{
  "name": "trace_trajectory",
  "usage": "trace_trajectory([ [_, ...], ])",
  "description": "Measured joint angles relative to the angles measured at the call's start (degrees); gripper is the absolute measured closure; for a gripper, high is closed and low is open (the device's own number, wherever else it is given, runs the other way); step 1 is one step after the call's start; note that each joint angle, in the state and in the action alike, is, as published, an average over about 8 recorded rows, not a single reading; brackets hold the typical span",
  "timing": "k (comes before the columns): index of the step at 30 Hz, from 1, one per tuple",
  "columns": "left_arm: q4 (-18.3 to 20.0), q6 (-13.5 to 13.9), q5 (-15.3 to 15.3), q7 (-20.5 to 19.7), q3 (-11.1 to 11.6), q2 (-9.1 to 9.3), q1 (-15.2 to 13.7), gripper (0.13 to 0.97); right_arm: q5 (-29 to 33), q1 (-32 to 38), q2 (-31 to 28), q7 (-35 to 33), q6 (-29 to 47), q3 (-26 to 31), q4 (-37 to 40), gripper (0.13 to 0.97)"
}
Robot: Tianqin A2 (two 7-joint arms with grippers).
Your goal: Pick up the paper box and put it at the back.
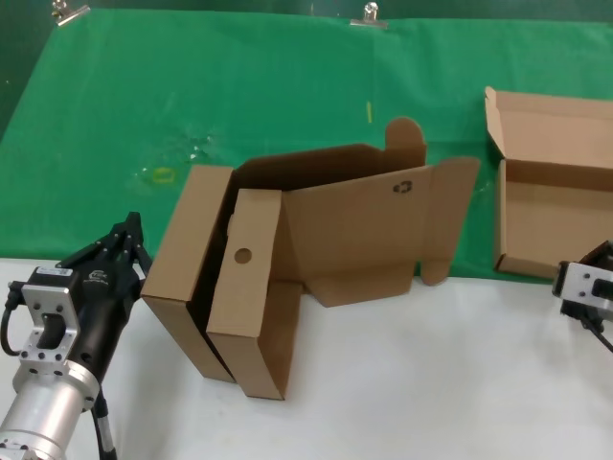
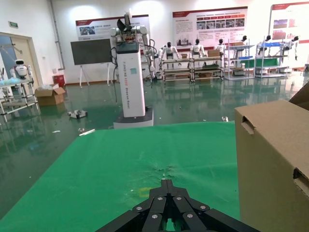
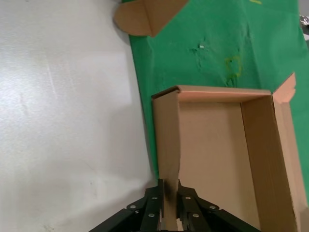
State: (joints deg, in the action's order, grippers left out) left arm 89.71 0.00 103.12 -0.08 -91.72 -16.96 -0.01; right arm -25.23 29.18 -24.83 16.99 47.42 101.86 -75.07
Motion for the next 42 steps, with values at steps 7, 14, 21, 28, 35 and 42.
trace_trajectory([
  [7, 0.0, 0.0, 0.0, 0.0, 0.0, 0.00, 0.0, 0.955, -2.7, -2.6, -2.3, -2.1, -0.5, -0.3, -3.2, 0.875],
  [14, 0.0, 0.0, 0.0, 0.0, 0.0, 0.00, 0.0, 0.955, -10.6, -11.2, -7.1, -2.6, -2.0, -5.5, -15.1, 0.787],
  [21, 0.0, 0.0, 0.0, 0.0, 0.0, 0.00, 0.0, 0.955, -25.9, -23.6, -11.3, -2.5, -6.3, -14.4, -30.5, 0.663],
  [28, 0.0, 0.0, 0.0, 0.0, 0.0, -0.01, 0.0, 0.951, -31.6, -27.2, -11.5, -3.2, -9.1, -16.8, -33.7, 0.552],
  [35, 0.2, 0.0, 0.0, 0.0, 0.0, -0.02, 0.0, 0.926, -35.0, -27.2, -9.9, -4.3, -12.0, -16.1, -32.2, 0.397],
  [42, 0.4, 0.0, 0.0, 0.0, 0.0, -0.04, 0.0, 0.851, -39.3, -27.4, -8.2, -5.6, -15.6, -15.5, -30.6, 0.265],
])
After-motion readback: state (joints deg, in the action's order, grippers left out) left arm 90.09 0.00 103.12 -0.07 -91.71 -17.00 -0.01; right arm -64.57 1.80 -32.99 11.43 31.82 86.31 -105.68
